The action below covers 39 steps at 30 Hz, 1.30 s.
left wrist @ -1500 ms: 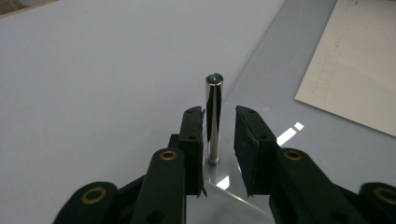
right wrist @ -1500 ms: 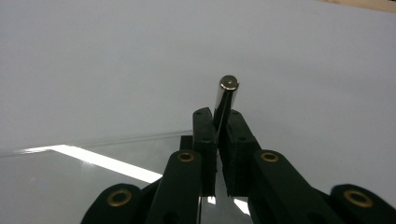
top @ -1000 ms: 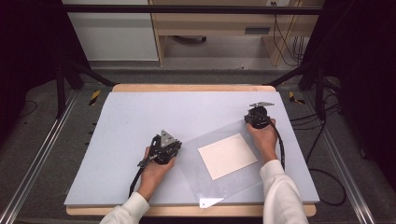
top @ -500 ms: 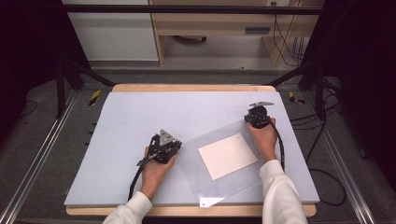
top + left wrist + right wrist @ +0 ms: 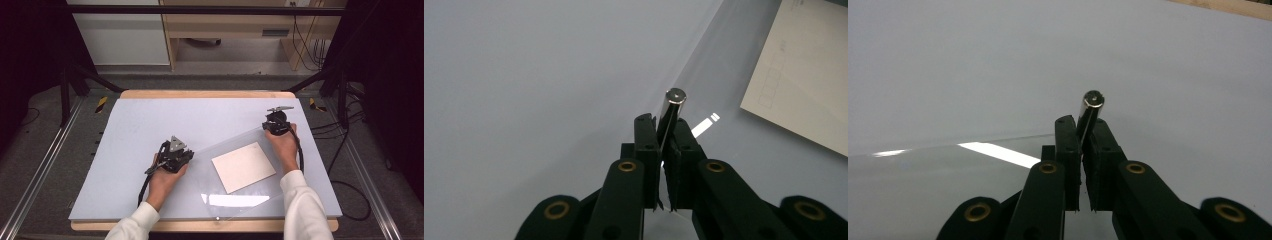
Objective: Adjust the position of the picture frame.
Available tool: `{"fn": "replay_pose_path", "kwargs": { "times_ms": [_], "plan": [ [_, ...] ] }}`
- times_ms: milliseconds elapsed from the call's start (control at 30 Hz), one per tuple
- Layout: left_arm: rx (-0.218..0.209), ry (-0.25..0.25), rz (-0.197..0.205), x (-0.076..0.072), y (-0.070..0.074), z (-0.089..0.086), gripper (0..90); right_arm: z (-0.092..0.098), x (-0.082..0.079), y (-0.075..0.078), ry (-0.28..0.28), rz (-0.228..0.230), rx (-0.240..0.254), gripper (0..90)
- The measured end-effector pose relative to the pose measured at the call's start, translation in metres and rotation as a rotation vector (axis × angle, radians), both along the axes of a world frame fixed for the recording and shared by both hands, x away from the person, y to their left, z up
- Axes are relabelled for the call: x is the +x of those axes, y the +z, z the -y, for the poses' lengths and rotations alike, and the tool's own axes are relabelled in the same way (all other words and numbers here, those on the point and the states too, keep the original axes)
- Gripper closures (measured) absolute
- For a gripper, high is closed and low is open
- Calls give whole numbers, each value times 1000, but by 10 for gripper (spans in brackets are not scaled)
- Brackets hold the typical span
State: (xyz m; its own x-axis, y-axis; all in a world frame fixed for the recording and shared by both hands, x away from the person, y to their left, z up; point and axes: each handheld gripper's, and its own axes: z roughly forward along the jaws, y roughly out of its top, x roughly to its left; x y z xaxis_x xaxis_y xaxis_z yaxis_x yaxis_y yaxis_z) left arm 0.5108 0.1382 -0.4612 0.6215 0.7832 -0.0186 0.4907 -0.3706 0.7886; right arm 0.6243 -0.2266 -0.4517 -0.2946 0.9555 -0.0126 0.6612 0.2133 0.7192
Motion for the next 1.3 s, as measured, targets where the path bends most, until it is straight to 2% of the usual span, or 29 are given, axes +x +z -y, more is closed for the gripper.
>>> {"fn": "replay_pose_path", "kwargs": {
  "times_ms": [33, 133, 233, 333, 367, 467, 500, 533, 667, 800, 933, 1133, 1300],
  "plan": [
    [-7, 0, 1, 0, 2, -1, 842, 0, 0, 3, 7, -6, -5, 858],
    [18, -4, 13, -2, 10, -3, 841, -2, -2, 12, 21, -10, -12, 858],
    [31, -5, 27, -4, 20, -6, 837, -7, -5, 26, 24, -4, -14, 858],
    [40, 0, 40, -5, 31, -12, 837, -11, -7, 34, 23, 4, -14, 858],
    [38, 3, 47, -6, 38, -18, 837, -15, -9, 42, 28, 8, -17, 858],
    [41, 3, 54, -6, 45, -24, 838, -19, -12, 50, 39, 18, -21, 858],
    [48, 7, 64, -5, 53, -32, 838, -25, -15, 58, 50, 24, -28, 858],
    [48, 7, 64, -5, 53, -32, 838, -25, -15, 58, 50, 24, -28, 858],
    [52, 15, 70, -1, 66, -50, 840, -41, -22, 73, 74, 35, -36, 858],
    [51, 37, 68, 4, 76, -71, 841, -55, -27, 80, 97, 40, -46, 858],
    [66, 39, 67, 9, 82, -85, 841, -69, -31, 86, 116, 48, -60, 858],
    [81, 16, 54, 19, 80, -91, 841, -74, -40, 82, 109, 35, -63, 858],
    [69, 14, 44, 25, 77, -89, 841, -71, -47, 76, 97, 21, -68, 858]
  ]
}}
